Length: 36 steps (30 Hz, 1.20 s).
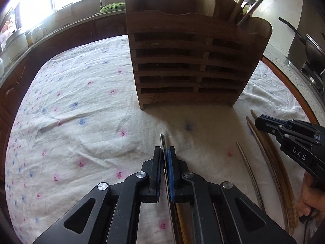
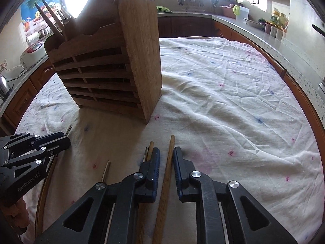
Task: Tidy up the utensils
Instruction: 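Grasp a metal chopstick with the right tool while the left tool grasps a wooden chopstick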
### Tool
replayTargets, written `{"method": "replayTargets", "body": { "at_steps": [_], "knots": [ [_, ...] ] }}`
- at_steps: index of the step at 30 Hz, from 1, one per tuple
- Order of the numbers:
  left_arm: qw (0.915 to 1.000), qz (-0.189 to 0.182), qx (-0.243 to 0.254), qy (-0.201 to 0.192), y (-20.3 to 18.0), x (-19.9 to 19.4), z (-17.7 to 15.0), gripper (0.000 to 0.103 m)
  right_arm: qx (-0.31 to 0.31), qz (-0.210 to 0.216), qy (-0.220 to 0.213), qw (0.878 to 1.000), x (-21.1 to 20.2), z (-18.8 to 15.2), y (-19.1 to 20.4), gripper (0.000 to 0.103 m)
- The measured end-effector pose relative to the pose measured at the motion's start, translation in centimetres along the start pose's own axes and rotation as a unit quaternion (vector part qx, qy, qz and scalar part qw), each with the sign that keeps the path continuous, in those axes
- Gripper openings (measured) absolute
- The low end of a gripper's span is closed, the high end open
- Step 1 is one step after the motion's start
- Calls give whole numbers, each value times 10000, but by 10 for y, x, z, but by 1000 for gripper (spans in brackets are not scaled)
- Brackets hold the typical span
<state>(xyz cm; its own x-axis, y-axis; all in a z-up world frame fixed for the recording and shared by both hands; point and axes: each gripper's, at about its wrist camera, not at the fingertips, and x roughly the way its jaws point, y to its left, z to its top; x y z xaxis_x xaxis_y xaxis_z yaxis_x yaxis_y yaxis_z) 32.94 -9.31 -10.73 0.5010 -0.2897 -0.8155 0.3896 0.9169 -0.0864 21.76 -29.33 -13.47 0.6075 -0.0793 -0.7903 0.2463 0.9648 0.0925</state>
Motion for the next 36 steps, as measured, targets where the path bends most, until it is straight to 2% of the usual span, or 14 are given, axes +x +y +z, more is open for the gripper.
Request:
{"method": "replayTargets", "body": {
  "at_steps": [3, 9, 14, 21, 28, 36],
  "knots": [
    [9997, -161, -184, -59, 8, -10, -3, 3, 307, 322, -8, 9990, -5, 0, -10, 6],
    [9957, -514, -508, -579, 26, -60, -13, 3, 563, 677, -510, 9948, -55, -6, -18, 5],
    [9870, -784, -759, -1181, 40, -119, -29, 3, 725, 949, -993, 9879, -105, -11, -21, 5],
    [9752, -1023, -759, -1812, 48, -191, -59, 3, 699, 1113, -1548, 9792, -164, -16, -20, 5],
    [9700, -1055, -768, -2052, 57, -224, -85, 3, 657, 1215, -1992, 9702, -204, -15, -16, 5],
    [9668, -1061, -764, -2195, 56, -236, -85, 3, 667, 1294, -2161, 9654, -213, -12, -12, 5]
  ]
}}
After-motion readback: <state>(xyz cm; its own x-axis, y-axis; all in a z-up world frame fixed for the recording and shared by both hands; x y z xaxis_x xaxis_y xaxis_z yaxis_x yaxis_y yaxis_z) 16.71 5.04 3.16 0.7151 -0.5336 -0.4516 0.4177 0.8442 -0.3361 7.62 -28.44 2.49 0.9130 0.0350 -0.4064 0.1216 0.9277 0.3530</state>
